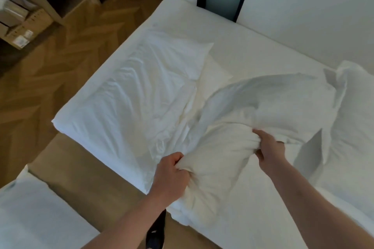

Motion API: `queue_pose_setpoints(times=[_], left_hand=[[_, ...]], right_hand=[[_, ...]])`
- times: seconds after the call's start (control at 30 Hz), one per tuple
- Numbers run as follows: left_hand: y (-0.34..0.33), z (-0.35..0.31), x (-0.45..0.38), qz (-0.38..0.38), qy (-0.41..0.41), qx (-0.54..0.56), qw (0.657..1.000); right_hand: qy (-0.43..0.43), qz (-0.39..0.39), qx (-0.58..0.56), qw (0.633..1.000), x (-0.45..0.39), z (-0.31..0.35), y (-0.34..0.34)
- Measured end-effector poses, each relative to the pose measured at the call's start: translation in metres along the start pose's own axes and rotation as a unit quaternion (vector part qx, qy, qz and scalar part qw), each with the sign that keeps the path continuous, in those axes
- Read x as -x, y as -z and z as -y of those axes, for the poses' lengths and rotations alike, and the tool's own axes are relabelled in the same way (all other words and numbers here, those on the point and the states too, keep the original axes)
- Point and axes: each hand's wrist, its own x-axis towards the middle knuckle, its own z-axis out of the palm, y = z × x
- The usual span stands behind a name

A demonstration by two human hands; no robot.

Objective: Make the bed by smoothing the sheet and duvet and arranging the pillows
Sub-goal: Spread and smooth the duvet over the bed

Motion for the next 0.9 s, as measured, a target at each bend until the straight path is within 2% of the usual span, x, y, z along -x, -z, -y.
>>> queue_pose_setpoints(times=[0.13,0.27,0.37,0.43,0.5,0.6,0.73,0.83,0.9], left_hand=[[0.078,-0.001,-0.004,-0.039,0.037,0.041,0.998],[0.177,0.002,-0.020,-0.082,0.089,0.111,0.986],[0.249,0.016,-0.056,-0.167,0.111,0.135,0.970],[0.296,0.042,-0.086,-0.208,0.152,0.128,0.958],[0.334,0.077,-0.115,-0.218,0.191,0.114,0.950],[0.357,0.116,-0.143,-0.155,0.219,0.031,0.963],[0.343,0.131,-0.152,-0.040,0.186,-0.128,0.973],[0.311,0.120,-0.142,-0.050,0.165,-0.133,0.976],[0.292,0.118,-0.136,-0.049,0.161,-0.174,0.970]], right_hand=[[0.172,0.018,-0.001,0.985,0.039,0.014,-0.095],[0.263,0.099,0.081,0.956,0.083,0.023,-0.212],[0.235,0.230,0.154,0.932,0.101,0.024,-0.289],[0.197,0.337,0.207,0.897,0.113,0.022,-0.324],[0.221,0.356,0.296,0.858,0.111,0.014,-0.344],[0.239,0.299,0.375,0.845,0.096,-0.010,-0.338],[0.211,0.248,0.453,0.830,0.070,-0.044,-0.282],[0.179,0.232,0.474,0.830,0.054,-0.063,-0.235],[0.162,0.220,0.482,0.832,0.047,-0.074,-0.208]])
